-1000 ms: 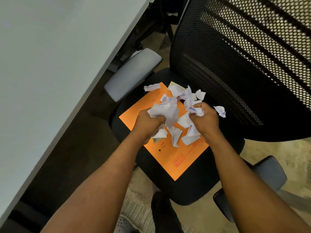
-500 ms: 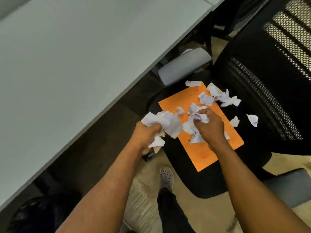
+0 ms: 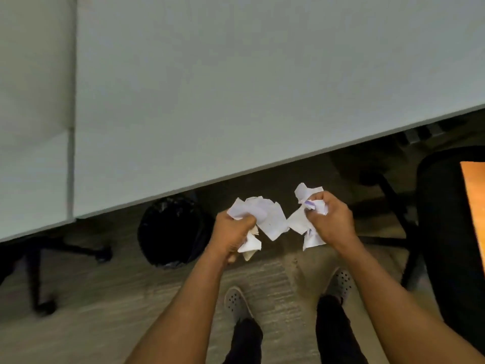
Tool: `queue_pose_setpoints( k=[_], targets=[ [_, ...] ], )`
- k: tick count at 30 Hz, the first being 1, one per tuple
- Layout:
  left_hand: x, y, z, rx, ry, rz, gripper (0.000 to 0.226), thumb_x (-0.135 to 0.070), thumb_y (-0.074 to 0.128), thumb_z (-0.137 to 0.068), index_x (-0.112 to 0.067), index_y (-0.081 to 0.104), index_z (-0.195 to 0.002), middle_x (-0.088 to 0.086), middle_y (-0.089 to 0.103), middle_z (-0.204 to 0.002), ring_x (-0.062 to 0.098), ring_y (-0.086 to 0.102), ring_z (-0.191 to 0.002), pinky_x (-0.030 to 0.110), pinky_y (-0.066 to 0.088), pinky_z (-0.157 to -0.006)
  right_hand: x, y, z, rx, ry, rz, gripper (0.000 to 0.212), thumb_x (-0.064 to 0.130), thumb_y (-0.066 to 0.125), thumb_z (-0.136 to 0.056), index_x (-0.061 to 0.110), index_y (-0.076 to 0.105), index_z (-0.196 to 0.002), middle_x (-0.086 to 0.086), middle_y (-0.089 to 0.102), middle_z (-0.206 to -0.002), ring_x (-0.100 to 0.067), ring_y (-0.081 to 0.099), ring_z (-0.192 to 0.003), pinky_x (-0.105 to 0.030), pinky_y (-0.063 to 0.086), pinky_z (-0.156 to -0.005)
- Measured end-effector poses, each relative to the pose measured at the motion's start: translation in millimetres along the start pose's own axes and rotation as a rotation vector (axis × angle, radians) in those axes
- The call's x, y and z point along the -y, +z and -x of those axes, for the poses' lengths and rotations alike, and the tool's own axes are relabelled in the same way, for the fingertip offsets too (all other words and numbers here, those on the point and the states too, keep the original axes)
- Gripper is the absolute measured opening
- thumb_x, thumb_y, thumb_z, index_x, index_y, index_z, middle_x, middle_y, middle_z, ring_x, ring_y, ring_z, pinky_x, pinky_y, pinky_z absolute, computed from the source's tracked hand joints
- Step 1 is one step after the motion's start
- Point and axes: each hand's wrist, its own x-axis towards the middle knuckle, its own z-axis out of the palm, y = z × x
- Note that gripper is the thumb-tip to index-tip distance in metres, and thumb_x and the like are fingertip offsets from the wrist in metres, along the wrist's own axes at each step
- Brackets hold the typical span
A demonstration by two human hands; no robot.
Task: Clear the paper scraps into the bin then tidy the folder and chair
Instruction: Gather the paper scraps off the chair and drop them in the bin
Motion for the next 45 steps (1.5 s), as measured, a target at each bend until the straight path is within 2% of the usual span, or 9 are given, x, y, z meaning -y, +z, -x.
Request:
queue_pose_setpoints(
  k=[5, 14, 19, 21, 24, 28, 32, 41, 45],
  targets=[
    [66.6, -114.7, -5.2, -0.237, -0.035, 0.152, 0.016, -0.002, 0.066, -0.076, -0.017, 0.070, -0.077, -0.009, 0.071, -0.062, 0.007, 0.068, -0.060, 0.021, 0.050, -0.051, 10.9, 135.0, 19.2, 0.215, -0.035, 0.135, 0.027, 0.014, 0.074, -0.081, 0.037, 0.059, -0.079, 0.022, 0.057, -0.083, -0.006, 0.057, -0.077, -0.027, 0.049, -0.067],
    [196.8, -244.7, -75.0, -0.593, -0.166, 0.284, 0.020, 0.000, 0.063, -0.073, -0.018, 0.069, -0.068, -0.004, 0.067, -0.058, 0.017, 0.061, -0.057, 0.027, 0.046, -0.053, -2.8, 331.8, 20.6, 0.390, -0.104, 0.179, 0.022, 0.011, 0.073, -0.080, 0.031, 0.066, -0.085, 0.010, 0.067, -0.082, -0.011, 0.063, -0.075, -0.025, 0.051, -0.064],
    [230.7, -262.5, -142.9, -0.750, -0.081, 0.024, 0.003, -0.021, 0.069, -0.073, -0.021, 0.067, -0.072, -0.002, 0.067, -0.068, 0.026, 0.068, -0.074, 0.022, 0.046, -0.056, -11.5, 422.7, -15.9, 0.344, -0.241, 0.333, 0.021, 0.019, 0.067, -0.083, 0.019, 0.069, -0.104, -0.004, 0.070, -0.108, -0.020, 0.063, -0.093, -0.011, 0.034, -0.067],
    [241.0, -261.3, -172.4, -0.807, -0.074, -0.055, 0.015, -0.027, 0.071, -0.076, -0.015, 0.071, -0.085, 0.007, 0.072, -0.079, 0.032, 0.068, -0.084, 0.020, 0.041, -0.060, -17.9, 453.1, -31.7, 0.332, -0.224, 0.380, 0.025, 0.025, 0.066, -0.084, 0.020, 0.067, -0.108, -0.007, 0.067, -0.115, -0.023, 0.062, -0.101, -0.010, 0.031, -0.069],
    [261.0, -261.3, -217.7, -0.584, -0.135, -0.139, 0.053, -0.036, 0.067, -0.083, -0.004, 0.057, -0.124, 0.018, 0.063, -0.124, 0.033, 0.058, -0.115, 0.024, 0.040, -0.085, -32.1, 492.2, -48.2, 0.415, -0.286, 0.456, 0.045, 0.031, 0.070, -0.082, 0.013, 0.058, -0.121, -0.012, 0.061, -0.121, -0.028, 0.057, -0.111, -0.025, 0.040, -0.083],
    [293.1, -263.8, -236.0, -0.304, -0.160, -0.447, 0.062, -0.034, 0.049, -0.096, -0.004, 0.031, -0.146, 0.019, 0.033, -0.153, 0.032, 0.027, -0.142, 0.040, 0.023, -0.115, -48.5, 519.7, -54.2, 0.719, -0.354, 0.561, 0.066, 0.036, 0.062, -0.090, 0.017, 0.033, -0.147, -0.014, 0.038, -0.148, -0.026, 0.040, -0.133, -0.028, 0.035, -0.102],
    [311.1, -268.8, -220.2, -0.249, -0.055, -0.744, 0.065, -0.035, 0.037, -0.098, -0.012, 0.012, -0.154, 0.011, 0.003, -0.163, 0.030, -0.001, -0.149, 0.048, 0.006, -0.120, -56.1, 514.2, -52.0, 0.750, -0.464, 0.712, 0.065, 0.040, 0.052, -0.095, 0.018, 0.026, -0.151, -0.014, 0.018, -0.159, -0.028, 0.016, -0.146, -0.036, 0.018, -0.117],
    [270.6, -242.4, -163.1, -0.297, 0.098, -0.790, 0.047, -0.035, 0.043, -0.094, -0.006, 0.051, -0.130, 0.019, 0.052, -0.136, 0.037, 0.044, -0.126, 0.047, 0.040, -0.100, -43.2, 443.1, -12.8, 0.732, -0.539, 0.570, 0.033, 0.030, 0.051, -0.097, 0.009, 0.063, -0.119, -0.016, 0.063, -0.124, -0.031, 0.057, -0.113, -0.027, 0.038, -0.093],
    [250.6, -205.8, -139.8, -0.267, 0.096, -0.782, 0.039, -0.033, 0.046, -0.096, -0.005, 0.057, -0.120, 0.018, 0.059, -0.124, 0.035, 0.050, -0.118, 0.045, 0.042, -0.097, -51.3, 395.7, -11.2, 0.651, -0.403, 0.534, 0.036, 0.040, 0.045, -0.098, 0.016, 0.064, -0.116, -0.012, 0.068, -0.111, -0.029, 0.062, -0.100, -0.026, 0.043, -0.078]
  ],
)
